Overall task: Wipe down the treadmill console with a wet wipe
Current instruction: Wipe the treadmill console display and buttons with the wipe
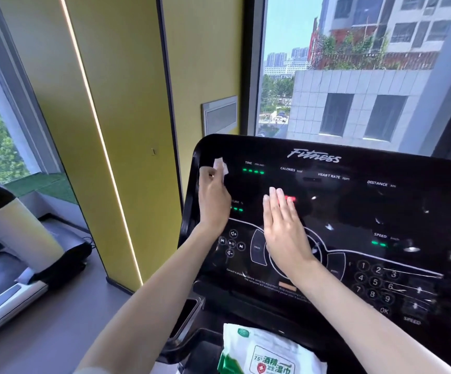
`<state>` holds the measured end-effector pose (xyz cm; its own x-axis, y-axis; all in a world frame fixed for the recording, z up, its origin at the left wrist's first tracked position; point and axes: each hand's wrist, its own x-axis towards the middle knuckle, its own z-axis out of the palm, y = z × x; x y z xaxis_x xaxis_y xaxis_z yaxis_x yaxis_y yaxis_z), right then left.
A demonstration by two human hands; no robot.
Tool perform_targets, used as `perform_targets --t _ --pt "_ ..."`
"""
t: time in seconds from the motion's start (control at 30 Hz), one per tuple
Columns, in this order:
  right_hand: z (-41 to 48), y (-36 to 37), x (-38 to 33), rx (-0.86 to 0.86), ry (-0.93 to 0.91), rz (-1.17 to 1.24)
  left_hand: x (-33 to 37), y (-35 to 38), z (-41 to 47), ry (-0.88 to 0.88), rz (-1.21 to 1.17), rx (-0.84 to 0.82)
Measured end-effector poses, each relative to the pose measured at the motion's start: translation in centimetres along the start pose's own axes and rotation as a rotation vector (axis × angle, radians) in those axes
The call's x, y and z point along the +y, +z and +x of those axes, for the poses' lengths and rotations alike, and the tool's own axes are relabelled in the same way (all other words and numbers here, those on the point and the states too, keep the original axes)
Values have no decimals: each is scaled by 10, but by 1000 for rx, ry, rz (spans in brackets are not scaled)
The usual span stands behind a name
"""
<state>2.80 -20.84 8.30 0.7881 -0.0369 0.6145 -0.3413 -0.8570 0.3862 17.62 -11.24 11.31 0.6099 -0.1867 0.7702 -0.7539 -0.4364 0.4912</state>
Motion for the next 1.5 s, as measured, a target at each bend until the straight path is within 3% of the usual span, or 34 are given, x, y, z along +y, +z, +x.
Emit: perform_targets --t 0.03,0.13,0.17,0.2,0.27,0.3,0.33,0.43,0.47,0.5,0.6,0.63,0.67,0.77,0.8,0.9,0.93,1.07,1.1,1.13,1.2,1.23,1.27,1.37,1.4,1.43,1.5 --pt "0 -2 0 -25 1 4 9 2 -4 70 8 -30" --pt "2 -4 3 -29 6 107 10 3 -16 509 0 -215" --pt "4 -7 6 -26 3 165 3 0 -9 540 -5 -222" --pt "7 -13 10 -29 -7 202 -4 0 -1 455 -17 -171" --pt "10 -26 20 -68 -22 317 -2 1 11 57 -54 -9" --pt "9 -33 25 -123 -28 372 9 2 11 -58 -53 24" --pt "7 -38 29 -151 -14 398 23 5 6 -32 -41 24" --pt "-3 -38 33 -45 112 385 41 15 -16 460 -78 -173" --pt "-7 -36 35 -31 171 379 38 14 -14 550 -109 -209" --pt "-10 -35 38 -28 212 376 33 12 -9 529 -146 -196" --pt "-17 -41 49 -24 269 374 30 10 5 19 -178 12" --pt "-18 -42 52 -29 292 381 37 11 4 -35 -157 38" --pt "-19 -43 55 -24 315 371 45 14 1 52 -145 3" --pt "-22 -39 62 -27 352 327 50 19 -10 535 -136 -194" --pt "-24 -36 65 -48 329 313 44 17 -4 541 -148 -194" --pt "-27 -36 73 -89 247 292 38 15 8 81 -176 -5" --pt "-28 -36 77 -83 226 296 45 15 6 61 -137 31" --pt "-28 -42 84 -115 187 307 58 20 -11 655 13 -173" --pt "-28 -42 83 -118 189 308 54 17 -7 647 13 -175" --pt "-29 -40 83 -112 192 307 49 16 -2 510 -14 -124" --pt "-29 -37 81 -84 198 302 52 14 3 70 -105 15" --pt "-29 -35 81 -75 197 299 60 14 2 -23 -107 25" --pt "-29 -34 81 -72 193 293 71 16 -1 38 -75 -3" --pt "-29 -33 81 -73 185 279 83 20 -15 528 -5 -203" --pt "-29 -34 81 -72 187 279 80 17 -12 556 7 -237" --pt "-30 -33 81 -72 189 282 76 16 -6 486 19 -202" --pt "-30 -33 81 -70 196 286 70 16 1 148 21 -25"
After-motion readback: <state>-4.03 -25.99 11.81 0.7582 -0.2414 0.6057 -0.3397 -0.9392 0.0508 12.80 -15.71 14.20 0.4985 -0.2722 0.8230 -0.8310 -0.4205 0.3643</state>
